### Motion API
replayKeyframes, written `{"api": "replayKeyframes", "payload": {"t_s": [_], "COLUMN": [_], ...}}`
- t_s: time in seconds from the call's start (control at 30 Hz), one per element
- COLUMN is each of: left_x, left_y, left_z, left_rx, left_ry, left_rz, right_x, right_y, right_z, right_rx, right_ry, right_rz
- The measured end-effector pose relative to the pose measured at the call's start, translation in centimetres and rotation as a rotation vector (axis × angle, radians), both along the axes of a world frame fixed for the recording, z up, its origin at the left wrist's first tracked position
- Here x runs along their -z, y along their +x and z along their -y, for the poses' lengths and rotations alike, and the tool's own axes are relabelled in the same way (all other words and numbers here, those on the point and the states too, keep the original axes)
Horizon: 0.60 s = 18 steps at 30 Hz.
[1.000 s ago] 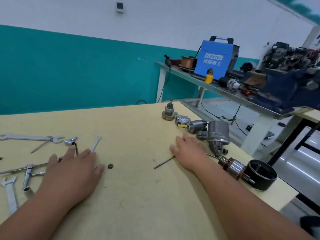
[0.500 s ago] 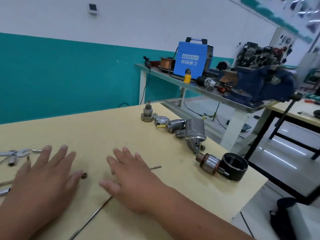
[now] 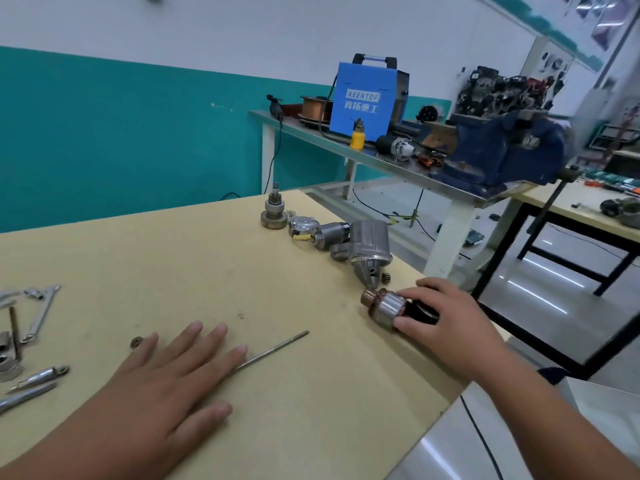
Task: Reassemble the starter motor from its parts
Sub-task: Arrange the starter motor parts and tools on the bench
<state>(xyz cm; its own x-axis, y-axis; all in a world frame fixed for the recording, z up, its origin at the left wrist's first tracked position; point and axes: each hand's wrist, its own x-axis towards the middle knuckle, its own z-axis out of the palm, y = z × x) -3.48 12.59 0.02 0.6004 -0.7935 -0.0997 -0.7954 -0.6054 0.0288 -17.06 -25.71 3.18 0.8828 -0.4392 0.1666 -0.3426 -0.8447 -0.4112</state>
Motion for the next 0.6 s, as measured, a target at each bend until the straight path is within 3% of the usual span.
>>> {"api": "replayKeyframes", "payload": {"t_s": [0.1, 0.17, 0.4, 0.6], "left_x": [-0.1, 0.8, 1.2, 1.0], "left_y": [-0.1, 0.0, 0.4, 0.4], "left_z": [0.2, 0.1, -0.1, -0.5], "left_rx": [-0.01, -0.076, -0.07, -0.115], "left_ry": [0.008, 0.036, 0.104, -0.036], "left_rz": [0.043, -0.052, -0.049, -0.071], "right_x": [0.6, 1.3, 1.6, 0.7], "right_y": [1.3, 2.7, 9.3, 12.3], "right_z": [-2.7, -5.3, -14.4, -17.6], "right_rx": [-0.087, -0.157, -0.328, -0.444], "right_ry": [0.031, 0.024, -0.01, 0.016], "right_rz": [0.098, 0.137, 0.111, 0.073]}}
